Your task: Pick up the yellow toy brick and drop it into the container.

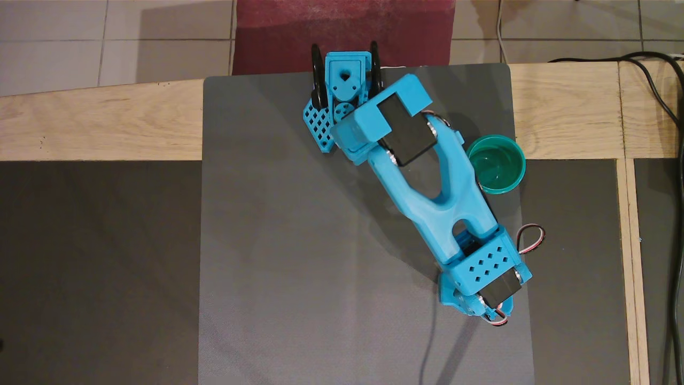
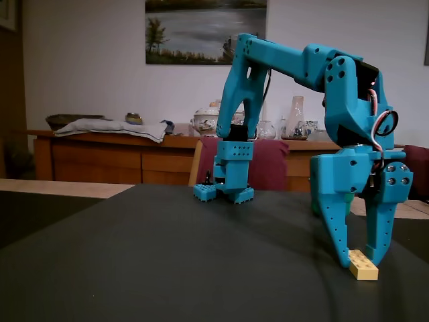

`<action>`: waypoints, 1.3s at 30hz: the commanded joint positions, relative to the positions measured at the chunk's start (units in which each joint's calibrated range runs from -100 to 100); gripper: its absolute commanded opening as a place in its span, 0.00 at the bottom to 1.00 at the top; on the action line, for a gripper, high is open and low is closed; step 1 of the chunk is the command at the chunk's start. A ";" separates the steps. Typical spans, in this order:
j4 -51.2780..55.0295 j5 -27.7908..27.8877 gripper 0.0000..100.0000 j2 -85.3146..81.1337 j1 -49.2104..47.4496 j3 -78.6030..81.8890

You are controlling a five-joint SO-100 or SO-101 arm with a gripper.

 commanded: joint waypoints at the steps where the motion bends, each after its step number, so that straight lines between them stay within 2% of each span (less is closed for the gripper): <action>1: 2.34 -0.14 0.00 -2.80 -1.04 -0.46; 11: 14.69 -3.43 0.00 -19.16 -8.39 -0.37; 18: 20.64 -6.46 0.00 -22.28 -16.44 -0.37; 23: 24.47 -6.67 0.00 -22.28 -21.16 -0.46; 32: 29.17 -6.36 0.00 -23.37 -21.39 -0.46; 39: 34.51 -6.36 0.00 -34.59 -21.47 -0.37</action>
